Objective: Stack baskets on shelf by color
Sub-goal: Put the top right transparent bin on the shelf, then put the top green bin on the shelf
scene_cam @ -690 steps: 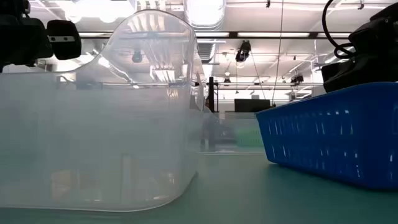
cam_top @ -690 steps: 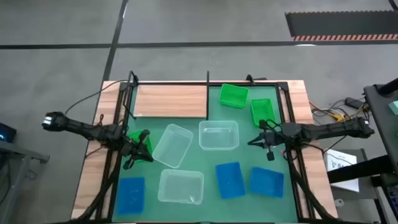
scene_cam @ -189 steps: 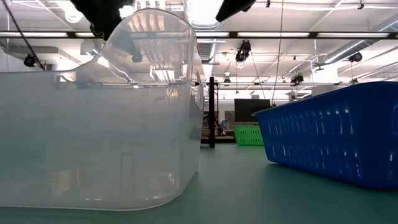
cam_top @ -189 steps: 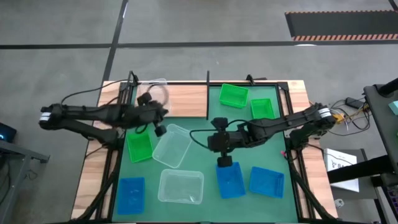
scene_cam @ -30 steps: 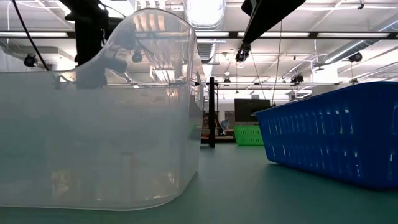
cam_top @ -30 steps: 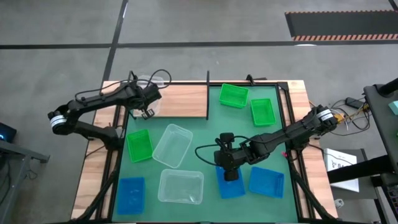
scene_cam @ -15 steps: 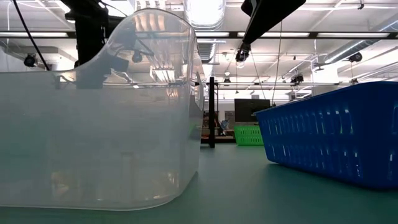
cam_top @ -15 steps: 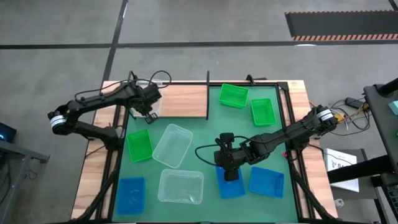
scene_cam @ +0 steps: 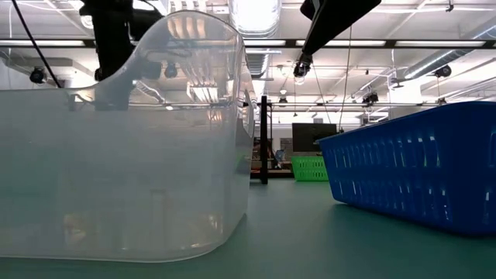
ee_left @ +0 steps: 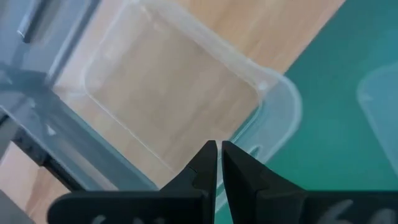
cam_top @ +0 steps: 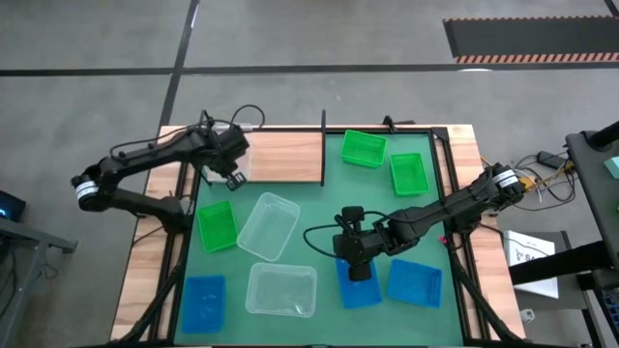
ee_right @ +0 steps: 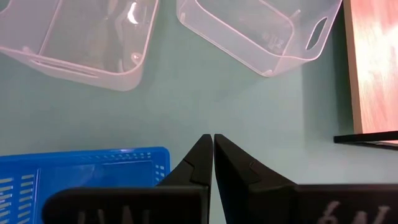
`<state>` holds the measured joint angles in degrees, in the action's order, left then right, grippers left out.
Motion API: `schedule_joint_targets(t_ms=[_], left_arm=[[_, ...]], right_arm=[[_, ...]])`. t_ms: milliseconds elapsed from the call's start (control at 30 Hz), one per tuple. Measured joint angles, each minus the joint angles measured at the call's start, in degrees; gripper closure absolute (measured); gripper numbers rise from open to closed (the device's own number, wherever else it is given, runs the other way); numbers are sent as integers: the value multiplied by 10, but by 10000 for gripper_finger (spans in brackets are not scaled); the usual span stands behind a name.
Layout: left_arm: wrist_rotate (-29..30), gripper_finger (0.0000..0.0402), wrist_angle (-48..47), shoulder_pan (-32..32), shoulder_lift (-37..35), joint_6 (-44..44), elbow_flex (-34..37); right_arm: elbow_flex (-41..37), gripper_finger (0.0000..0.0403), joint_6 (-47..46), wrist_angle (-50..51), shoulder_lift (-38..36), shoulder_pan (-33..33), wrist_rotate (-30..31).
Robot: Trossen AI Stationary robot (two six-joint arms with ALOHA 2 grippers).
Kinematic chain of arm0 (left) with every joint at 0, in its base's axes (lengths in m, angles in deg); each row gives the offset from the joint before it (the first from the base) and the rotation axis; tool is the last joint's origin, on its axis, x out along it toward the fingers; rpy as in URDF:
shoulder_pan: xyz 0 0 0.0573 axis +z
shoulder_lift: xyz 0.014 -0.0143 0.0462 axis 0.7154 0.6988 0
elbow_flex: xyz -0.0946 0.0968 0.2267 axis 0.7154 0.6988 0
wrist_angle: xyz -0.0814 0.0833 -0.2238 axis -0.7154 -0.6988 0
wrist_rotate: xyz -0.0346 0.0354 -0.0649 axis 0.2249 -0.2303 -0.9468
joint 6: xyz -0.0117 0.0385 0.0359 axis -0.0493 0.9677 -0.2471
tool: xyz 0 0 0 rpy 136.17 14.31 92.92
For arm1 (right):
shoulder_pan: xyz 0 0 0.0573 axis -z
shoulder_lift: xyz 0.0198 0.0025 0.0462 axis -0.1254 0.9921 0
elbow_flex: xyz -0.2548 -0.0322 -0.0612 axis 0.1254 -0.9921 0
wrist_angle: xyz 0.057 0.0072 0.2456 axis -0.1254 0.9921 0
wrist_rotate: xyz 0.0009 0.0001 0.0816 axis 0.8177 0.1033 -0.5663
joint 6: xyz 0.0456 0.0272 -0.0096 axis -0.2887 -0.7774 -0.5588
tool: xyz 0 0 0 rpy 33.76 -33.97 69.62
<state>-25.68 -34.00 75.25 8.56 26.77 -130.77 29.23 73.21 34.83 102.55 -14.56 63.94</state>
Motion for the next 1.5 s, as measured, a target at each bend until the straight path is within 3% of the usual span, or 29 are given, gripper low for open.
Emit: schedule_joint_targets(t_ms=[100,200,267,533,967,1133,1300,1500], left_arm=[[-29,394,-13,-22,-33,25,-13],[-119,394,-1,-54,-70,66,1],[-148,394,14,-73,-87,79,23],[-50,394,138,-90,-99,67,110],[30,394,178,-90,-62,66,120],[26,394,190,-91,-60,58,114],[-8,394,201,-125,-105,-16,110],[-19,394,389,-255,-208,-33,170]], right_arm=[[0,394,0,-5,0,0,0],[0,394,0,-9,0,0,0],[-1,394,0,-12,0,0,0],[-7,394,2,-12,0,0,6],[-7,394,0,-14,0,0,15],[-7,394,0,-21,0,0,15],[-7,394,-21,-21,0,-1,15],[-16,394,-38,-25,0,-4,15]])
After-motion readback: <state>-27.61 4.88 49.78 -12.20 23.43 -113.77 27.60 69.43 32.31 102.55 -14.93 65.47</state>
